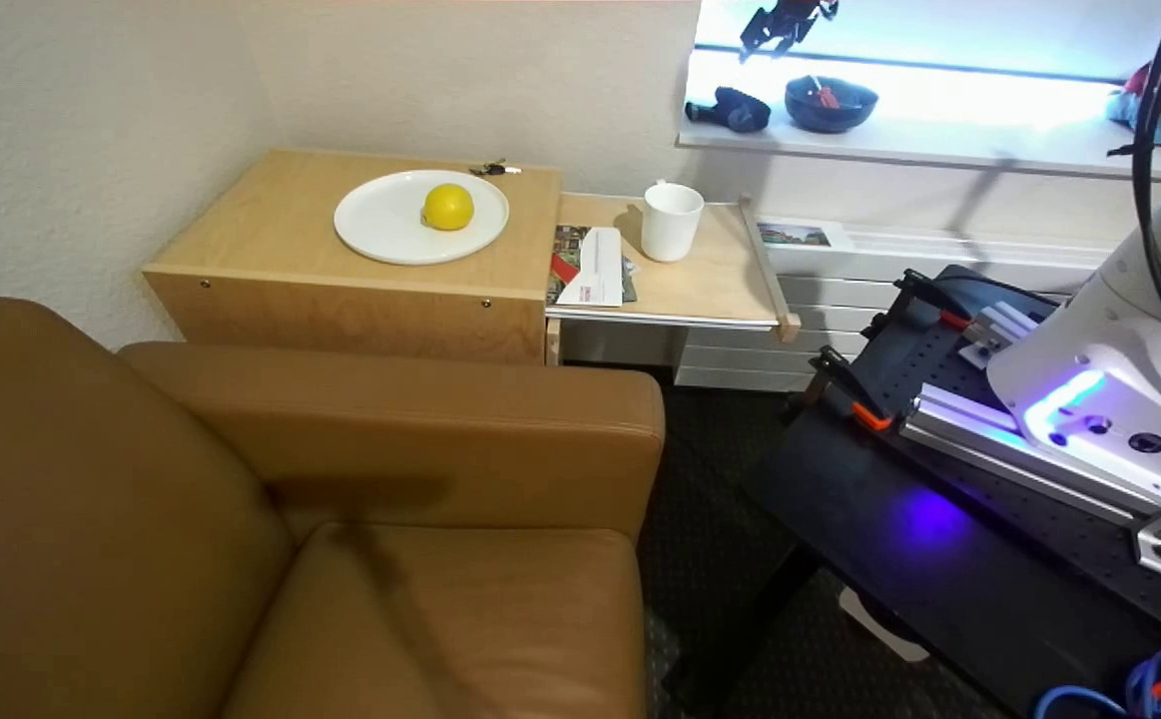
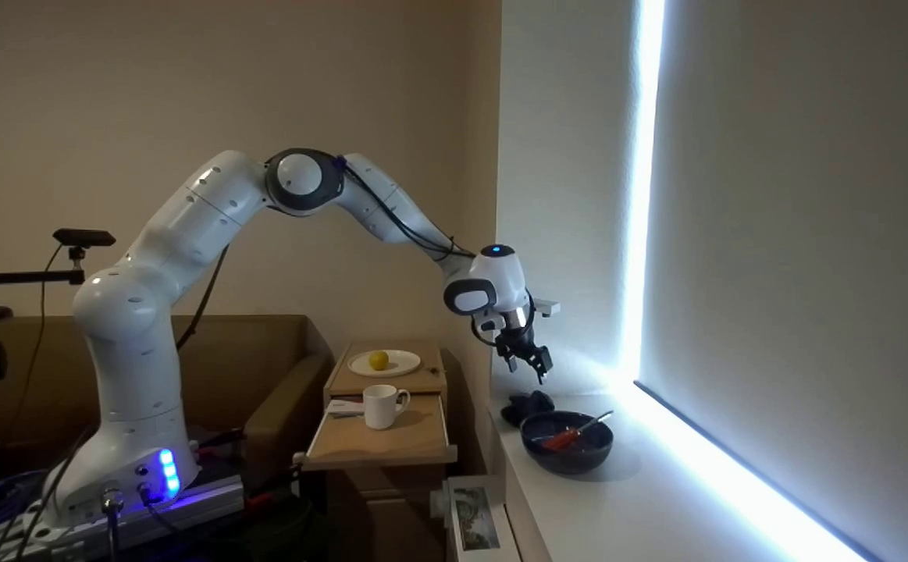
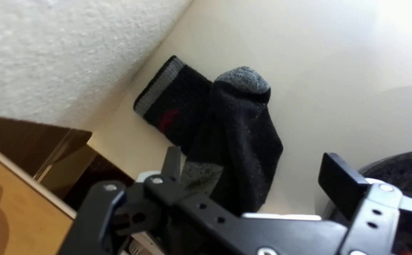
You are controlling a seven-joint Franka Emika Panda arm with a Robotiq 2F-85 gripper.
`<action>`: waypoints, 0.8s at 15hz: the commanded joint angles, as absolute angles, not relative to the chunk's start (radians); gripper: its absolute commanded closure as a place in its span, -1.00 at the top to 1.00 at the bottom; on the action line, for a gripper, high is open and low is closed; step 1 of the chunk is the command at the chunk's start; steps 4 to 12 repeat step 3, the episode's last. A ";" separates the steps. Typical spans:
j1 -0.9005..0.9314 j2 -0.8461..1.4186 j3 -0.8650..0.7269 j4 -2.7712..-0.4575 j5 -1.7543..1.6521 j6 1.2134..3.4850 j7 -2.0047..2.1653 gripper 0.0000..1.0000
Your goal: Put the sock on the windowsill
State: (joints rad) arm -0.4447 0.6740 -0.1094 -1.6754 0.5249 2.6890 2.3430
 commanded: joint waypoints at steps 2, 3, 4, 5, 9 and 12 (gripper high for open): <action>-0.561 0.431 -0.001 -1.920 0.612 2.592 2.004 1.00; -0.468 0.540 -0.102 -1.789 0.616 2.604 2.108 1.00; -0.468 0.540 -0.102 -1.789 0.616 2.604 2.108 1.00; -0.468 0.540 -0.102 -1.789 0.616 2.604 2.108 1.00; -0.468 0.540 -0.102 -1.789 0.616 2.604 2.108 1.00; -0.468 0.540 -0.102 -1.789 0.616 2.604 2.108 1.00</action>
